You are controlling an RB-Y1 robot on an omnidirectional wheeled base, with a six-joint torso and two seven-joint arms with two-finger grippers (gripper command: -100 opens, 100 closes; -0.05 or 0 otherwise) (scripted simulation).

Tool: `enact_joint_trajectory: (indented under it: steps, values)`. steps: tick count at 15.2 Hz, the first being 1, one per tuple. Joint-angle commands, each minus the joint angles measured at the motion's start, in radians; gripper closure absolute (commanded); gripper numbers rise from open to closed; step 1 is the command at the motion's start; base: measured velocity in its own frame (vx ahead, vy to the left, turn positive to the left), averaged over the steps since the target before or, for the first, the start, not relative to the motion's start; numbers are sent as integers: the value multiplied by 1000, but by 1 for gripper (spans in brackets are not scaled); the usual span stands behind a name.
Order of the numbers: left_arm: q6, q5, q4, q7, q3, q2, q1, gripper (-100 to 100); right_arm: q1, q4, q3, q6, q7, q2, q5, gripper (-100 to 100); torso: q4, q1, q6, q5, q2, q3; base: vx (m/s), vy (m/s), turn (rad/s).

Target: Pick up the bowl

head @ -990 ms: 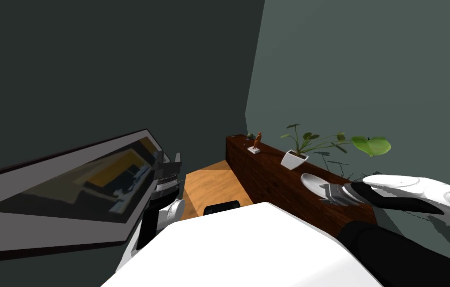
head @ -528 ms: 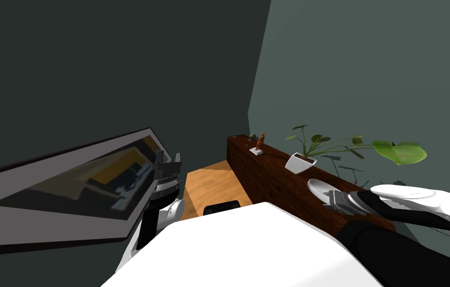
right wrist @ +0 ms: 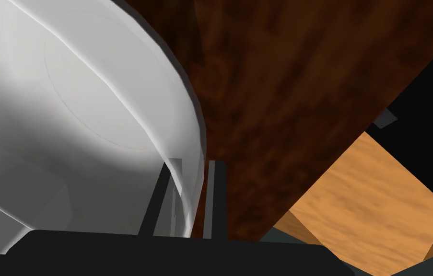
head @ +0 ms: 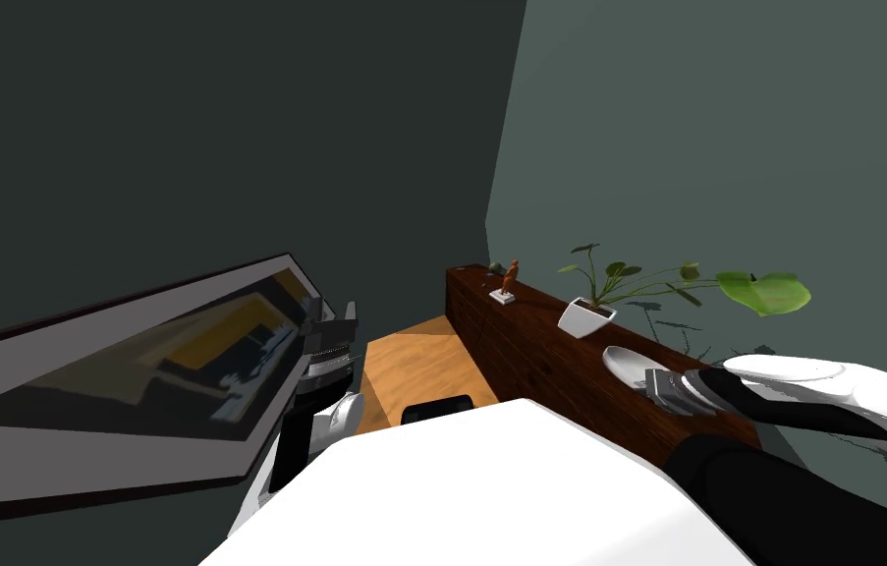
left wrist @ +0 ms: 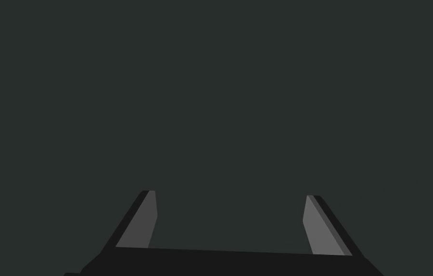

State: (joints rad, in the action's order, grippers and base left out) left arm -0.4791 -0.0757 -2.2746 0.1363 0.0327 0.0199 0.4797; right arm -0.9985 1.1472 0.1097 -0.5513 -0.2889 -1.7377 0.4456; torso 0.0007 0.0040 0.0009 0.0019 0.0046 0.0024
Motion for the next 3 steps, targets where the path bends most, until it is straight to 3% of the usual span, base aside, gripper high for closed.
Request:
enact_joint_trajectory:
  steps: [1,3]
  values:
    - [0,0,0,0,0,0,0,0,-28,5,-27,-12,7,-36,-18,100,0,0,0,0,0,0,-30,35,-92]
    - [0,0,0,0,0,0,0,0,-40,7,-34,-8,-2,-31,-22,100,0,1,0,0,0,0,-24,31,-51]
